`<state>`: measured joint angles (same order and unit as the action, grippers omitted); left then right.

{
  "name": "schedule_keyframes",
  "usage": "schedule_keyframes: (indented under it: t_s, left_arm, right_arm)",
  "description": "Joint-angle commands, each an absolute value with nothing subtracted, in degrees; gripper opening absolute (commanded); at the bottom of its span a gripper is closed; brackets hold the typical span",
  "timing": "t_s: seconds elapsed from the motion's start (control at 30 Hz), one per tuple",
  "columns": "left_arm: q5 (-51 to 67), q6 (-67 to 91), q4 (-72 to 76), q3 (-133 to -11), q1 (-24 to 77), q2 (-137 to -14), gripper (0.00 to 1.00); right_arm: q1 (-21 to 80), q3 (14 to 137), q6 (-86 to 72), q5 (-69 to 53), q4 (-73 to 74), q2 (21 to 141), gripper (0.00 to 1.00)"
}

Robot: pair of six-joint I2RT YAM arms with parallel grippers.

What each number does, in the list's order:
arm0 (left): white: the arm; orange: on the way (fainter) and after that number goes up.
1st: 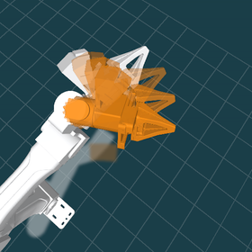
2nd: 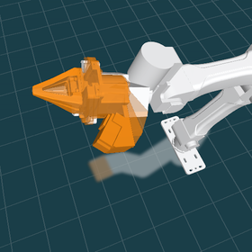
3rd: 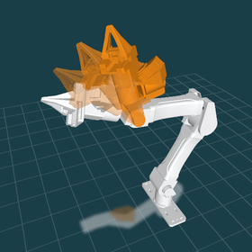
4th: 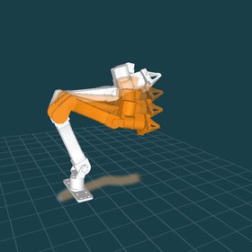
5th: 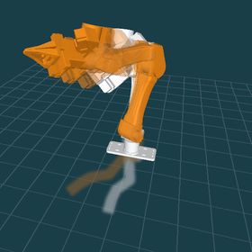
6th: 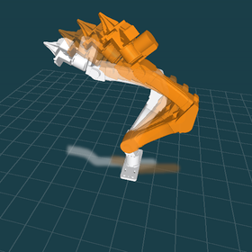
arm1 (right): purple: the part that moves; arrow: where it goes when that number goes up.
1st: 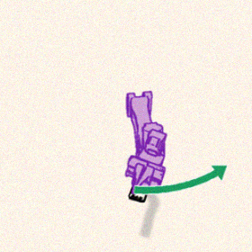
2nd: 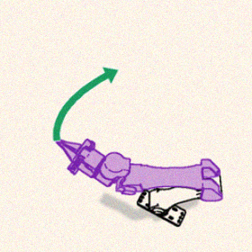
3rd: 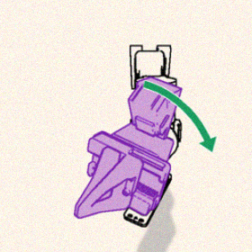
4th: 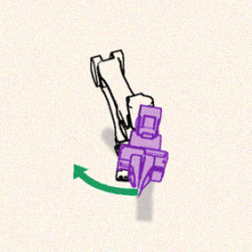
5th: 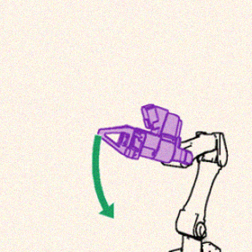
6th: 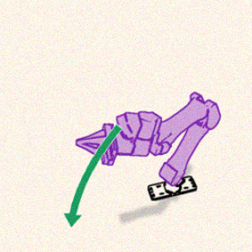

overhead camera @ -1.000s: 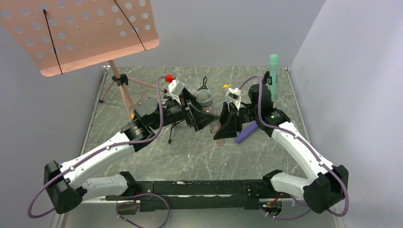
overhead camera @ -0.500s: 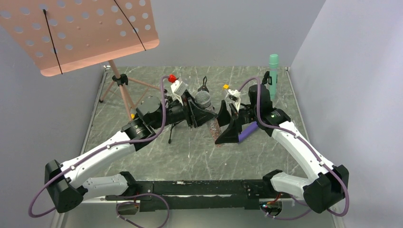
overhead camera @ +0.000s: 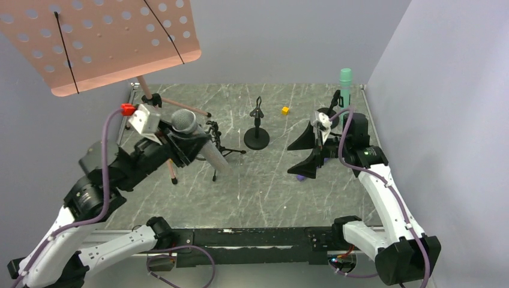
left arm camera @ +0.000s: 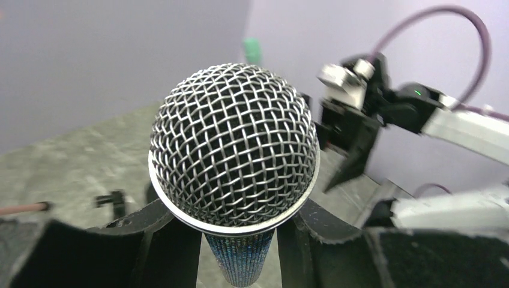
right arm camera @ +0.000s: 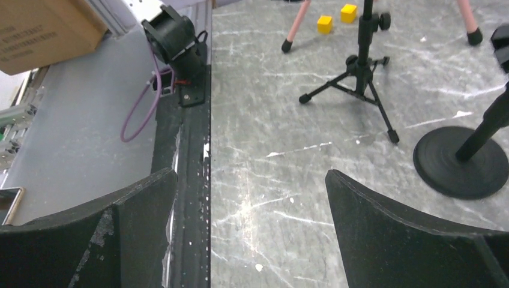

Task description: Attach the microphones to the stand

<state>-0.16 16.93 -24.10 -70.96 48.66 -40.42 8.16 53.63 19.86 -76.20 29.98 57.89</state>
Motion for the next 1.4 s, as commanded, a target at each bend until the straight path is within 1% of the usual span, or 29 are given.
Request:
schedule_keyframes:
  t_s: [0.0, 0.13, 0.43, 0.67, 0.97, 1.23, 1.37]
  left_arm:
    - [-14.4, 8.8, -33.0, -75.5, 47.4, -42.9, 0.0]
    - [-14.4, 5.9, -30.5, -75.5, 43.0, -45.2, 0.0]
    - [-4.2, 5.8, -24.5, -76.4, 33.1, -51.1, 0.0]
    - [0.7, 7.7, -21.4, -73.2, 28.5, -51.4, 0.0]
    - [7.0, 10.8, -18.7, -68.9, 25.9, -49.5, 0.0]
    - [7.7, 9.1, -20.5, -66.5, 25.6, -47.7, 0.0]
    - [7.8, 7.0, -22.7, -67.6, 25.5, -48.1, 0.0]
  right_arm:
    - [7.8, 50.4, 24.9, -73.5, 26.5, 57.1, 1.0]
    - [7.2, 49.6, 25.3, -73.5, 26.5, 58.2, 1.0]
    - [6.6, 47.7, 23.6, -74.2, 24.0, 57.0, 1.0]
    - [6.4, 47.8, 23.7, -74.3, 24.2, 56.9, 1.0]
    - [6.3, 47.8, 23.9, -74.3, 24.4, 57.2, 1.0]
    - [6.3, 47.8, 23.9, -74.6, 24.6, 57.6, 1.0]
    - [6.2, 47.8, 23.9, -74.8, 24.6, 57.7, 1.0]
